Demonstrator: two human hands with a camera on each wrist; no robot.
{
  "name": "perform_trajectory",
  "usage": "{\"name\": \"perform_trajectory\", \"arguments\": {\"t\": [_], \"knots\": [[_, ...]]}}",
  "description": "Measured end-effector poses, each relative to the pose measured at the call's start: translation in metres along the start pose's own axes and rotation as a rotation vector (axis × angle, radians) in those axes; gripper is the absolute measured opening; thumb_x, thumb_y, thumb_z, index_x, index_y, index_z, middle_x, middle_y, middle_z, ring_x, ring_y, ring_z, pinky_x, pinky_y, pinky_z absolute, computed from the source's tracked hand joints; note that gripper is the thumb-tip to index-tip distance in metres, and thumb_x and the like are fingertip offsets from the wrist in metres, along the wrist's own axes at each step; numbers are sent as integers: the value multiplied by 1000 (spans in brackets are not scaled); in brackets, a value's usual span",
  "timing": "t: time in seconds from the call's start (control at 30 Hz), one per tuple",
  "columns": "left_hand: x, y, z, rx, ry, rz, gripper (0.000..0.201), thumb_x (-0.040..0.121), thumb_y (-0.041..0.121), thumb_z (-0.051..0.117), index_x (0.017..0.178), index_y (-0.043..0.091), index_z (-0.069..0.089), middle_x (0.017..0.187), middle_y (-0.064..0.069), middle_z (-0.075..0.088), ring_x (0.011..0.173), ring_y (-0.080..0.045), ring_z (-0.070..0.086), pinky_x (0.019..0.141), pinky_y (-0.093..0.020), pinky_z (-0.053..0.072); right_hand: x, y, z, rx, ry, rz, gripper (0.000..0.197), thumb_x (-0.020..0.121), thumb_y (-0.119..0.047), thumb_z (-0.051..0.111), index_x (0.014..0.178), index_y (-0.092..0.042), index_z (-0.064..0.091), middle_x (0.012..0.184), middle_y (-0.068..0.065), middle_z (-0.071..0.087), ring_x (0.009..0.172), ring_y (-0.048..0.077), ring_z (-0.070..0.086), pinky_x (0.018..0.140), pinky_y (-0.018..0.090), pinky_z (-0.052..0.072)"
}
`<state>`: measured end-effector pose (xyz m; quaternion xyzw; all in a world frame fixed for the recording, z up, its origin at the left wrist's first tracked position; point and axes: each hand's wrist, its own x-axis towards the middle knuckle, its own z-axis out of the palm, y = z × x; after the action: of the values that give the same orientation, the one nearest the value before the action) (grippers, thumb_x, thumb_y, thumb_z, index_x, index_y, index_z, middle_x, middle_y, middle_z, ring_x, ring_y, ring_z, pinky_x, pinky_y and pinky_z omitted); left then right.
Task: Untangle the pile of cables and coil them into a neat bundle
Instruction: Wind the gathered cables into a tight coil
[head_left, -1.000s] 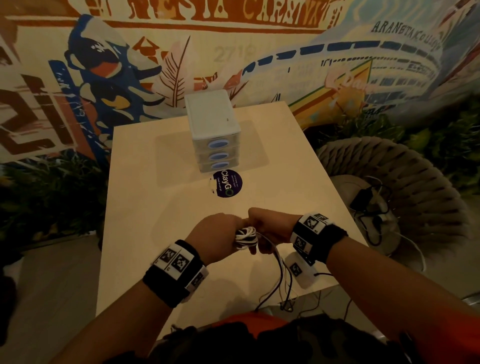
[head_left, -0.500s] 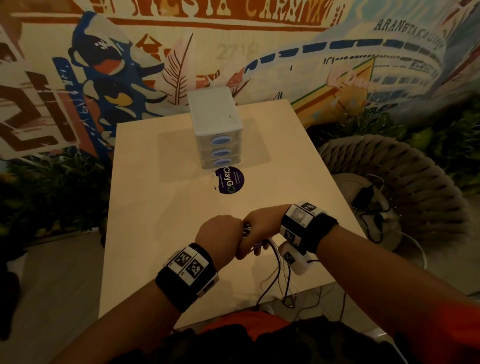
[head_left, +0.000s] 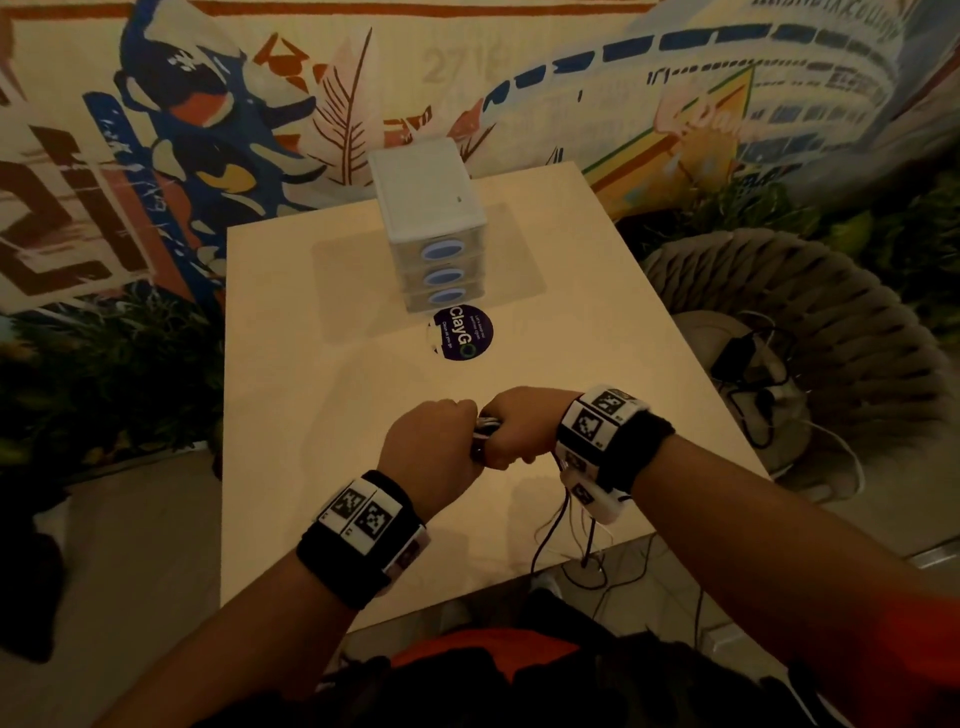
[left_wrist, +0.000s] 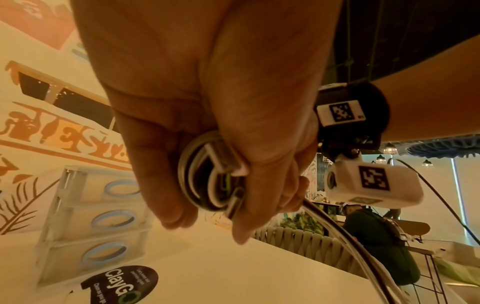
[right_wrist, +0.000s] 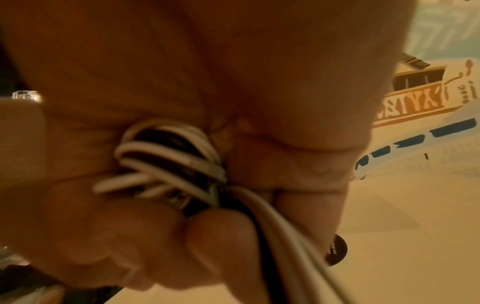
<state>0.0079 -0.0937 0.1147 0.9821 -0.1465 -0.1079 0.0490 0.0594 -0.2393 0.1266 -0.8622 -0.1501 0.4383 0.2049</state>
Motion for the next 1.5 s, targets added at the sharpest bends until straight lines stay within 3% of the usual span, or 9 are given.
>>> {"name": "perform_trajectory", "arguments": {"t": [0.2, 0.4, 0.57, 0.67, 0.8, 1.03, 1.23, 1.3, 1.5], "knots": [[2, 1, -10, 76, -113, 44, 21, 94, 36, 58, 96, 16, 63, 89, -3, 67, 86, -25, 65, 64, -31, 38, 1, -1, 12, 5, -1, 0, 11, 83, -21, 62, 81, -11, 65, 72, 6, 60, 61, 20, 51, 59, 25, 43], [-2, -9, -6, -216, 123, 5, 75, 86, 47, 67, 153, 37, 33, 117, 7, 68, 92, -17, 68, 73, -31, 54, -7, 20, -7, 246, 64, -33, 16, 84, -17, 62, 68, -14, 60, 63, 2, 55, 59, 19, 48, 60, 29, 45], [-5, -27, 0, -810, 7, -75, 96, 66, 73, 79, 148, 50, 34, 118, 24, 64, 94, 4, 66, 81, -28, 58, -14, 31, -22, 579, 135, -135, 10, 68, -18, 62, 71, -8, 62, 55, 3, 53, 49, 18, 45, 51, 25, 40], [2, -17, 2, -1164, -41, -23, 78, 63, 71, 82, 129, 36, 60, 115, 13, 72, 108, -8, 67, 88, -35, 59, -16, 22, -24, 724, 64, -272, 7, 66, -13, 58, 63, -10, 63, 52, 6, 53, 44, 20, 47, 48, 23, 41], [9, 3, -4, -1362, -88, 150, 22, 93, 28, 70, 101, 8, 71, 94, 1, 78, 95, -12, 73, 81, -22, 56, -19, 9, -25, 808, -54, -378, 20, 68, -11, 54, 55, -14, 67, 52, 11, 58, 43, 25, 53, 48, 26, 47], [19, 13, -12, -1770, -55, 211, 95, 78, 58, 78, 145, 2, 42, 149, -20, 50, 94, -24, 73, 68, -31, 60, -26, 8, -32, 952, -347, -431, 25, 87, -21, 48, 102, -5, 61, 65, 16, 67, 49, 24, 64, 48, 27, 55], [28, 18, -21, -1824, 46, 87, 49, 85, 50, 73, 115, 11, 68, 134, -11, 66, 122, -28, 64, 90, -42, 58, -18, 15, -34, 895, -275, -448, 22, 90, -19, 56, 108, -7, 60, 75, 17, 67, 67, 35, 66, 63, 40, 59], [33, 15, -26, -1852, 154, 11, 18, 90, 35, 65, 92, 21, 75, 117, -13, 73, 114, -27, 68, 89, -39, 56, -14, 23, -31, 724, -201, -397, 18, 93, -24, 67, 94, -7, 61, 73, 12, 65, 67, 28, 65, 70, 37, 59], [45, -11, -28, -1983, 403, -103, 11, 92, 17, 61, 83, 14, 65, 74, -7, 65, 73, -23, 65, 74, -36, 57, -5, 58, -12, 607, -121, -252, 47, 99, -56, 50, 72, -18, 42, 56, -3, 35, 50, 17, 38, 63, 34, 53]]}}
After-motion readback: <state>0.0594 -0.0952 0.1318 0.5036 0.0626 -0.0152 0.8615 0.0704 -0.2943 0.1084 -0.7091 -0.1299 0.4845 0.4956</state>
